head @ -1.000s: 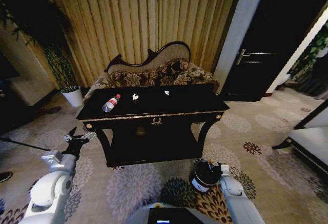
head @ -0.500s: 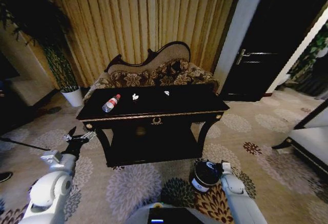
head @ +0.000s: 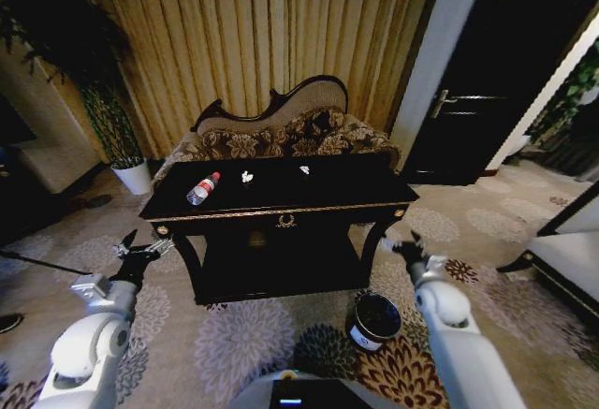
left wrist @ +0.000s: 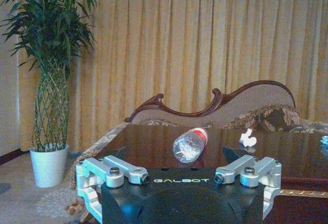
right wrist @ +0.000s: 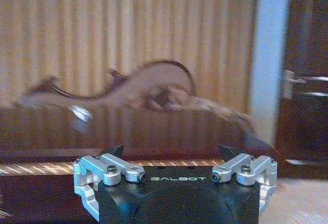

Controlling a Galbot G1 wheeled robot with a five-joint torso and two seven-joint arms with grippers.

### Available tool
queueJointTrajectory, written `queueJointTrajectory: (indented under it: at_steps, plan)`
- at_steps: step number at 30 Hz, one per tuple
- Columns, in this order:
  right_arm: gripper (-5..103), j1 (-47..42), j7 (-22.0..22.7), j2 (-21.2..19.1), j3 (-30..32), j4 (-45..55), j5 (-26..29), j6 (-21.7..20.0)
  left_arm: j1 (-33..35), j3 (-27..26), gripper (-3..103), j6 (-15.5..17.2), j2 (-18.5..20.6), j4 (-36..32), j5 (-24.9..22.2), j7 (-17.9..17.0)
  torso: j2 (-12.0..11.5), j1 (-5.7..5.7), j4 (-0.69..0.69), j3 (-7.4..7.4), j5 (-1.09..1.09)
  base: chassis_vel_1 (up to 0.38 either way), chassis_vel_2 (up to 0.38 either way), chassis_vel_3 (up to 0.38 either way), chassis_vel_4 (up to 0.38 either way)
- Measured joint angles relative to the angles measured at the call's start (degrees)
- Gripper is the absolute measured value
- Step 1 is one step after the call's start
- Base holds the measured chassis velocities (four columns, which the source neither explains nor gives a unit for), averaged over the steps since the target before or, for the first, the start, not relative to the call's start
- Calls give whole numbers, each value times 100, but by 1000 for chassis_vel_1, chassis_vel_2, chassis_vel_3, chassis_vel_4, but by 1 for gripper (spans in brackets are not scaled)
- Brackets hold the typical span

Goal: Move to the front of the table and place the trash on the table into the trash bin.

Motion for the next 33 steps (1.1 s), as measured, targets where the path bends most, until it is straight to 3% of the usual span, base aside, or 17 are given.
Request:
queueJointTrajectory:
  at_steps: [5, 9, 22, 33]
  plan:
    - [100, -123, 1, -255, -234, 694, 794, -171, 34, -16, 100, -70, 14, -47, 0, -2, 0, 0, -1, 0, 1, 0, 0, 0, 0]
    - [100, -39, 1, -213, -428, 768, 1105, -172, -14, -6, 100, -81, 25, -59, -2, -1, 0, 0, -1, 0, 2, 0, 0, 0, 0]
    - [100, 7, 0, -59, -582, 576, 1033, 63, -40, 40, 100, -78, 8, -61, 43, 1, 1, -2, -1, 0, 2, -13, 12, 15, -15]
    - [100, 21, -1, -79, -571, 562, 993, 68, -30, 42, 100, -65, 1, -71, 66, 2, -2, 2, 0, 1, 1, -139, 141, 139, -140]
